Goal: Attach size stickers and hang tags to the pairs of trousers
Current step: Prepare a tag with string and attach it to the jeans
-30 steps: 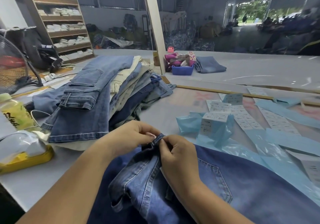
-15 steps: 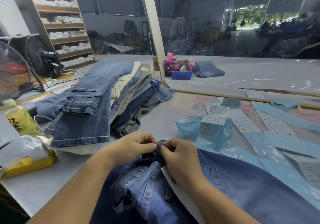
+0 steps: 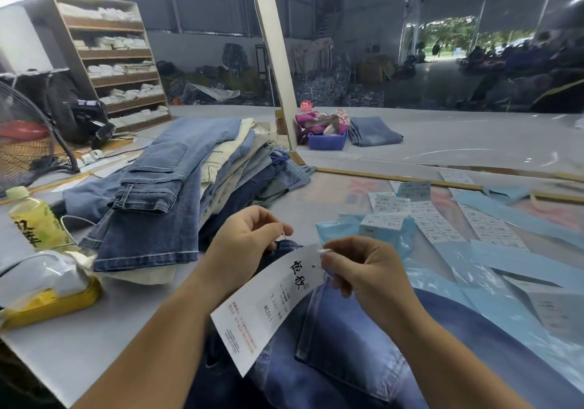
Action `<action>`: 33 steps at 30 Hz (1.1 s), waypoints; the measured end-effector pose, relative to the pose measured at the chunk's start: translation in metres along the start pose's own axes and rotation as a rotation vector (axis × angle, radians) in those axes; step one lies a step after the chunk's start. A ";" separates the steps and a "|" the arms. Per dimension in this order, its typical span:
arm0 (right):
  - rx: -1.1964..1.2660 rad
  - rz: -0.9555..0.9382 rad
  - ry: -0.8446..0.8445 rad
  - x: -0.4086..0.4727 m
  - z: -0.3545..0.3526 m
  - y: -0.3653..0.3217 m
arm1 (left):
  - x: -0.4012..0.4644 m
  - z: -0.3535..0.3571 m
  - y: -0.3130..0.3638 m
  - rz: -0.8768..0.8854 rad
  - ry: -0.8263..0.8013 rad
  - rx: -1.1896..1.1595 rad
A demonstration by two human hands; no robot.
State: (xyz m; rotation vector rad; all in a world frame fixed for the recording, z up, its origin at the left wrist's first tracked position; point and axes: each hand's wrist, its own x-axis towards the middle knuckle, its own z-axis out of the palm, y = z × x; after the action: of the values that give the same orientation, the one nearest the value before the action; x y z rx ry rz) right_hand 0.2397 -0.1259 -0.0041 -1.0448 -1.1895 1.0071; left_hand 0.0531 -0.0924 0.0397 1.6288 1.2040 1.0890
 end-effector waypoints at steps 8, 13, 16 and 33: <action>0.068 -0.143 0.035 -0.002 0.000 -0.008 | 0.000 0.011 0.000 0.090 0.150 -0.017; 0.174 -0.087 -0.060 0.001 0.015 -0.014 | -0.004 0.023 -0.002 0.125 0.138 0.059; 0.103 -0.069 -0.050 0.002 0.022 -0.011 | -0.007 0.026 -0.003 0.179 0.137 0.136; -0.034 -0.015 -0.116 0.004 0.033 0.011 | -0.027 0.035 -0.032 0.270 0.254 0.161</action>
State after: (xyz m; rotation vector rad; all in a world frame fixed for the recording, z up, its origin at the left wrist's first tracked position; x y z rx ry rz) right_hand 0.2066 -0.1163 -0.0112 -1.0143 -1.3109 1.0508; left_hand 0.0733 -0.1163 -0.0049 1.8582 1.2859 1.4341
